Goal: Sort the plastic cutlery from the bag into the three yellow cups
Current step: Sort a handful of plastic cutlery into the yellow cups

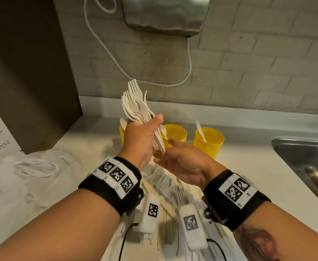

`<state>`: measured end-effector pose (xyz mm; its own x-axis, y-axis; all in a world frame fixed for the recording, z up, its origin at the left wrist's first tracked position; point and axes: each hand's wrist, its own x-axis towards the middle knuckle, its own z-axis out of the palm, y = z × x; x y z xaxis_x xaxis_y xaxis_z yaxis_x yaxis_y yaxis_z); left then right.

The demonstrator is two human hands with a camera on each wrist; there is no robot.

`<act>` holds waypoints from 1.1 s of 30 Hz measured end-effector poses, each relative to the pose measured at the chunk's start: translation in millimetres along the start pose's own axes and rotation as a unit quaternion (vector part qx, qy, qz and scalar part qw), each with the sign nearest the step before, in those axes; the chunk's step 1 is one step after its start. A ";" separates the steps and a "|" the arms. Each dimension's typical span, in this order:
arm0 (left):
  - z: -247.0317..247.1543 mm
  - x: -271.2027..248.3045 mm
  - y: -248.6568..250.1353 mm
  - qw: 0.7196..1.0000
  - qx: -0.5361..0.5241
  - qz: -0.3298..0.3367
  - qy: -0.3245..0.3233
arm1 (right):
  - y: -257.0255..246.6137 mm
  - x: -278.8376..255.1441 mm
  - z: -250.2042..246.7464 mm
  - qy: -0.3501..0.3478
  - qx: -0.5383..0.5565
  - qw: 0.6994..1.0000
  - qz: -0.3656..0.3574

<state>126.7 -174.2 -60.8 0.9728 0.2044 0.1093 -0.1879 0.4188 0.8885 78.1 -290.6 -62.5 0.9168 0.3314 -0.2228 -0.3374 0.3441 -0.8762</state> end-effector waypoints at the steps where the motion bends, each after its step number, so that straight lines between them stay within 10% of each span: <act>1: -0.6 -2.5 -3.7 1.000 0.011 0.000 -0.008 | -4.3 -1.8 4.5 -0.020 0.008 1.000 -0.004; 7: -4.1 -16.3 -13.5 0.996 0.038 -0.036 -0.073 | -18.3 -7.9 2.1 -0.093 -0.117 0.989 0.001; 15: -15.3 -26.8 -5.8 0.968 -0.022 -0.148 -0.199 | -39.7 1.1 -4.8 0.013 -0.243 0.965 -0.096; 33: -22.8 -32.2 -15.6 0.975 0.050 -0.135 -0.169 | -24.8 7.6 0.1 0.066 -0.142 0.982 -0.108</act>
<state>95.3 -167.2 -88.4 0.9772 -0.2119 -0.0085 0.0785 0.3245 0.9426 93.4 -296.5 -42.4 0.9865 0.1542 -0.0554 -0.0756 0.1283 -0.9889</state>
